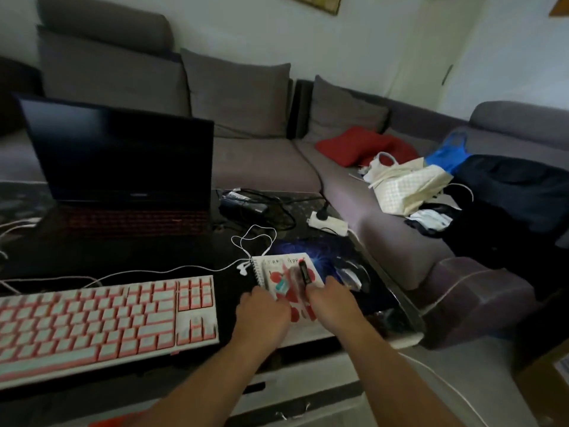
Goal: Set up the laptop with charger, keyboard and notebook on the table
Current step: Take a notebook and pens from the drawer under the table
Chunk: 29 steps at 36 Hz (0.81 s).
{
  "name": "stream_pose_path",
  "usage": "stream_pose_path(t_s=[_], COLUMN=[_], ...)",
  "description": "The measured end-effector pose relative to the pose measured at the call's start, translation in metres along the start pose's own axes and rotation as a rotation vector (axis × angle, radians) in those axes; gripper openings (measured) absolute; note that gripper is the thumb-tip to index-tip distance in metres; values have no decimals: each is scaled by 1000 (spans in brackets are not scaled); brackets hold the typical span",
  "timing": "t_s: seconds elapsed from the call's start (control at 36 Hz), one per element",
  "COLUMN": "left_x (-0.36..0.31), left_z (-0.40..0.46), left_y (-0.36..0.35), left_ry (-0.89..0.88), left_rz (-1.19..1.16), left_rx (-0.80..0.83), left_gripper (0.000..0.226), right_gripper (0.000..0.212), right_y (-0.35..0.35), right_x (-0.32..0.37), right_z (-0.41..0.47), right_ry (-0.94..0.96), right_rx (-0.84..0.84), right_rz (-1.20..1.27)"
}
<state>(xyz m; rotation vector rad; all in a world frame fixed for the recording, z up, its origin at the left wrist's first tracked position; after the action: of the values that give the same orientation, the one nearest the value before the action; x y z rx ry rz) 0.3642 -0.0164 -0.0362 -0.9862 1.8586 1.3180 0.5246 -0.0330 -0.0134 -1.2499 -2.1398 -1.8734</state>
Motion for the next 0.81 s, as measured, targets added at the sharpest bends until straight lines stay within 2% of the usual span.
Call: stream_pose_path(t_s=[0.08,0.17,0.25,0.39,0.58,0.64,0.72,0.81], left_x=[-4,-6,-4,3,7,6,2,2], left_z=[19,31,38,36,15,6,-7,-19], left_y=[-10,-15,-19,-16,-2,7,23,50], left_ry=[122,200,197,149,83,79,59,44], left_rz=[53,52,-51,-252,-536,-578,-612,-605], left_rx=[-26,-48,-78,-61,0,17,21,16], left_gripper=[51,61,72,50,29,25,18,16], right_gripper=[94,98,102,100,102,92,60,53], right_y=[-9,-11,-13,-14,-7,-4,1,5], right_x=[1,-2,-7,-12,-2,4,16,41], right_z=[23,39,49,51,34,27,16,-5], right_ry=[-86,-147,-167,-151,-102,-74,-1,75], right_rx=[-52,-87,-85,-46,-2,18,39,0], right_rz=[32,48,119,223,185,276,354,324])
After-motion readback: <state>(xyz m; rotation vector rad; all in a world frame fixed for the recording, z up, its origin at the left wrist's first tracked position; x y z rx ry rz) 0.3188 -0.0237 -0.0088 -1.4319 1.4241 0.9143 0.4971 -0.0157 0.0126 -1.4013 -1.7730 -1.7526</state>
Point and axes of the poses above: each hand's wrist, its own z-axis towards the middle knuckle, its own y-axis out of the back of the hand, x = y × z, the point moved 7 cm from there along z, towards the middle knuckle
